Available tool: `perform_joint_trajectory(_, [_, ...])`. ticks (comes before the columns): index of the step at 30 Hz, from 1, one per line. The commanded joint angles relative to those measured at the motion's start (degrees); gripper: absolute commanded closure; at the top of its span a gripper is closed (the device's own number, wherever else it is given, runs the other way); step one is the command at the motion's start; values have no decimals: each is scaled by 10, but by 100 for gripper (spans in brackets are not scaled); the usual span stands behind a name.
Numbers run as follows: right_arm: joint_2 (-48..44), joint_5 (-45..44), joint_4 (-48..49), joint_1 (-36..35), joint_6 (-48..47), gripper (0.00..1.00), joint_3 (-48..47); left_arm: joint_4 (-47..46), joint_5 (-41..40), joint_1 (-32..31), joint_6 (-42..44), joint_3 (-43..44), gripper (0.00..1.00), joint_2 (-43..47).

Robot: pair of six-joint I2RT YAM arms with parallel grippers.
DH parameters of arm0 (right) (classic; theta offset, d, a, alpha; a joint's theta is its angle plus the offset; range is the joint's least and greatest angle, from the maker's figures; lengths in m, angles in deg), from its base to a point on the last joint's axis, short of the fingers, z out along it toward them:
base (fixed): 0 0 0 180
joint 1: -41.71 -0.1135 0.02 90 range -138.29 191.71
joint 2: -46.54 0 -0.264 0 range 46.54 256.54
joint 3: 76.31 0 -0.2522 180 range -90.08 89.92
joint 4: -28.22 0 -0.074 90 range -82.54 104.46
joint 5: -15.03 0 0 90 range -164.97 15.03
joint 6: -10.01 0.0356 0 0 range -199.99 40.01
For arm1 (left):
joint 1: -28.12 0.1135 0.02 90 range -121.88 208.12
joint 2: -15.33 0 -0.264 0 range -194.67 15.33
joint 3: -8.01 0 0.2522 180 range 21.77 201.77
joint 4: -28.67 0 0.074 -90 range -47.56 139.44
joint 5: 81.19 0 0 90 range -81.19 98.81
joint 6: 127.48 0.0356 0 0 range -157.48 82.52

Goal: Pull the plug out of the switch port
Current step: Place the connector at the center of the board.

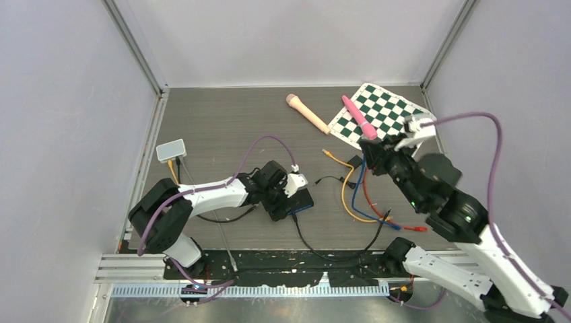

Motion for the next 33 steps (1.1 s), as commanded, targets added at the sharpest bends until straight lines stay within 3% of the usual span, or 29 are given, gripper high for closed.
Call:
perform_joint_trajectory(1, [96,284,29,193,-26,95,29,-20,15,3,-4,11,63,6])
perform_joint_trajectory(2, [111,338,58,220,-21,95,51,-21,14,3,-4,9,63,8])
perform_joint_trajectory(3, [147,452,73,268,-20,95,60,-23,14,3,-5,7,63,11])
perform_joint_trajectory(5, [207,554,101,301,-6,95,77,-25,15,3,-6,4,63,15])
perform_joint_trajectory(9, [298,531,139,313,32,95,85,-25,21,3,-13,5,63,15])
perform_joint_trajectory(13, [369,590,197,318,68,95,62,-35,19,3,-17,1,63,18])
perform_joint_trajectory(18, [440,515,229,325,107,95,33,-24,15,3,-14,9,63,5])
perform_joint_trajectory(22, [490,489,250,327,108,87,14,-26,14,3,-12,5,62,5])
perform_joint_trajectory(27, [516,353,190,327,84,61,-4,-28,9,3,-12,3,59,7])
perform_joint_trajectory(31, [463,353,190,327,79,45,33,-29,9,3,-12,4,58,5])
perform_joint_trajectory(33, [428,370,191,327,75,42,56,-28,10,3,-12,3,58,5])
